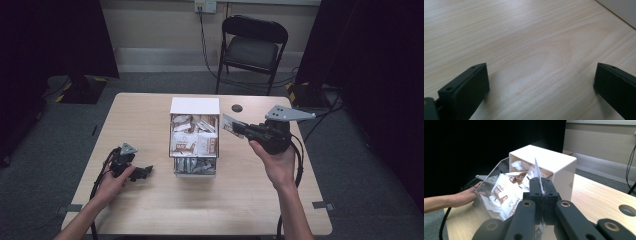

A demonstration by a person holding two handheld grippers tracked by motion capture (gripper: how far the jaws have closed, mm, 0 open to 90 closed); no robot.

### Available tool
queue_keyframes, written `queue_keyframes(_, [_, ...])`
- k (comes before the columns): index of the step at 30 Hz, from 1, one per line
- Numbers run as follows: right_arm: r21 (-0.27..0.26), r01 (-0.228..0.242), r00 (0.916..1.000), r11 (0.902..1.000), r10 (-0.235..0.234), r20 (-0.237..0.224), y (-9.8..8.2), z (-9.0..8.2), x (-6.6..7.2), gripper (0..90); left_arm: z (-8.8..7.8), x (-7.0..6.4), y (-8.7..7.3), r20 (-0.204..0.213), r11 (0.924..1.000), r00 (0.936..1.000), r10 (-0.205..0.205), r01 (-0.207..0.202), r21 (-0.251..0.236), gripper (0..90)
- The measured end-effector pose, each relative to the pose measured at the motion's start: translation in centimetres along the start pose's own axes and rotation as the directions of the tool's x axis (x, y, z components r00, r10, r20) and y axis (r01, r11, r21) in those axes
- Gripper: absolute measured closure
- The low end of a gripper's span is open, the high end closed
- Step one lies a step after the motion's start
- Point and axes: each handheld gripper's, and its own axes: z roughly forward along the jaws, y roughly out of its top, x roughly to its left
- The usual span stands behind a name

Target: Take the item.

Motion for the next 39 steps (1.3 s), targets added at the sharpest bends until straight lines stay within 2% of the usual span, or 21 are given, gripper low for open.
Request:
queue_keyframes(8, [0.026, -0.015, 0.9996, 0.9996, 0.014, 0.026, -1.0, -0.1, -1.0, 88.8, 0.0, 0.0, 0.0, 0.0, 1.0, 1.0, 0.0, 0.0, 0.0, 0.0])
queue_keyframes(13, [0.073, -0.027, 0.998, 0.997, 0.022, 0.06, -2.6, 0.4, -1.8, 88.8, 0.0, 0.0, 0.0, 0.0, 1.0, 1.0, 0.0, 0.0, 0.0, 0.0])
queue_keyframes(19, [0.095, -0.051, 0.9967, 0.9942, 0.045, 0.067, -3.7, 1.2, -2.5, 88.8, 0.0, 0.0, 0.0, 0.0, 1.0, 1.0, 0.0, 0.0, 0.0, 0.0])
queue_keyframes(28, [0.124, -0.05, 0.9959, 0.991, 0.04, 0.082, -5.2, 2.3, -3.0, 88.8, 0.0, 0.0, 0.0, 0.0, 1.0, 1.0, 0.0, 0.0, 0.0, 0.0])
queue_keyframes(35, [0.163, -0.083, 0.9934, 0.9832, 0.068, 0.092, -6.8, 3.3, -4.1, 88.8, 0.0, 0.0, 0.0, 0.0, 1.0, 1.0, 0.0, 0.0, 0.0, 0.0])
queue_keyframes(37, [0.173, -0.08, 0.9929, 0.9817, 0.064, 0.1, -7.2, 3.6, -4.3, 88.8, 0.0, 0.0, 0.0, -0.001, 1.0, 1.0, 0.003, -0.003, 0.002, 0.0])
queue_keyframes(39, [0.161, -0.081, 0.9933, 0.9837, 0.066, 0.095, -7.6, 4.0, -4.4, 88.8, 0.0, 0.0, 0.0, -0.001, 1.0, 1.0, 0.003, -0.003, 0.002, 0.0])
